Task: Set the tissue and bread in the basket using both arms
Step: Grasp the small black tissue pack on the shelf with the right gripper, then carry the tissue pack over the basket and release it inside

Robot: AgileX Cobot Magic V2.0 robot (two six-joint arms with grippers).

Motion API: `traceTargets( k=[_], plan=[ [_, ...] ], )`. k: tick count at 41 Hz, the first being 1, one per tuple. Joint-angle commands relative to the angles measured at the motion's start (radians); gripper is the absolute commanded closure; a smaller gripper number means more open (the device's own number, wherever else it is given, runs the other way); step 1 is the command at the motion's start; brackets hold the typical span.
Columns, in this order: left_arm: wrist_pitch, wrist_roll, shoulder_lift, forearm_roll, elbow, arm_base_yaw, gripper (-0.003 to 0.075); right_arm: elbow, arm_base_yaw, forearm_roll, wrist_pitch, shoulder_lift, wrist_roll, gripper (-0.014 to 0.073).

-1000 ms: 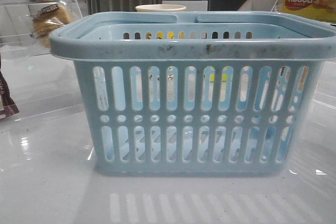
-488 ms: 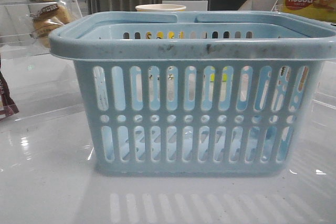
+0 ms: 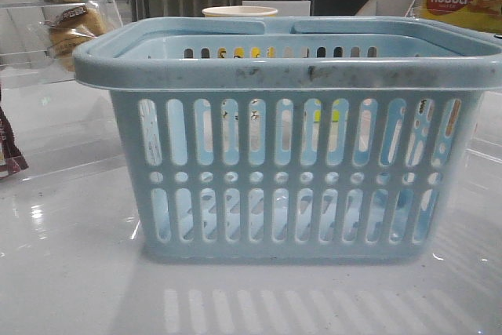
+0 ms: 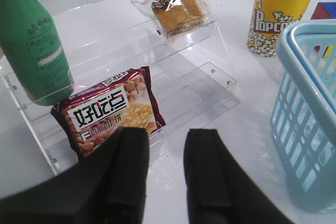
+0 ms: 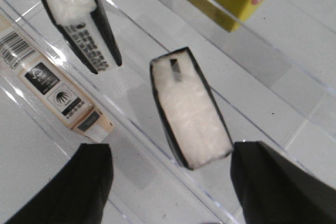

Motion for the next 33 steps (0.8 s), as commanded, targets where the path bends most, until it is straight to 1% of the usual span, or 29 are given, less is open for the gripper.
traceTargets(
  k=[1,6,13,16,21,24,27,33],
  plan=[
    [-0.081,-0.005,0.01,-0.012,-0.028,-0.004,0.0466,-0.038,-0.01,-0.021,-0.108,-0.032,0.003,0.002],
    [-0.081,-0.005,0.01,-0.012,-0.028,-0.004,0.0466,-0.038,-0.01,-0.021,-0.156,-0.008,0.003,0.0021],
    [-0.081,-0.005,0.01,-0.012,-0.028,-0.004,0.0466,-0.038,-0.01,-0.046,-0.17,0.018,0.003,0.0029],
    [-0.081,-0.005,0.01,-0.012,-0.028,-0.004,0.0466,-0.038,-0.01,-0.058,-0.17,0.02,0.003,0.0081],
    [-0.081,-0.005,0.01,-0.012,-0.028,-0.004,0.0466,-0.039,-0.01,-0.063,-0.17,0.02,0.003,0.0232],
    [-0.081,-0.005,0.01,-0.012,-0.028,-0.004,0.0466,-0.039,-0.01,-0.063,-0.163,0.018,0.003,0.0291],
    [-0.081,-0.005,0.01,-0.012,-0.028,-0.004,0.0466,-0.039,-0.01,-0.063,-0.151,0.007,0.003,0.0314],
    [-0.081,-0.005,0.01,-0.012,-0.028,-0.004,0.0466,-0.039,-0.009,-0.062,-0.115,-0.041,0.003,0.0316]
  ],
)
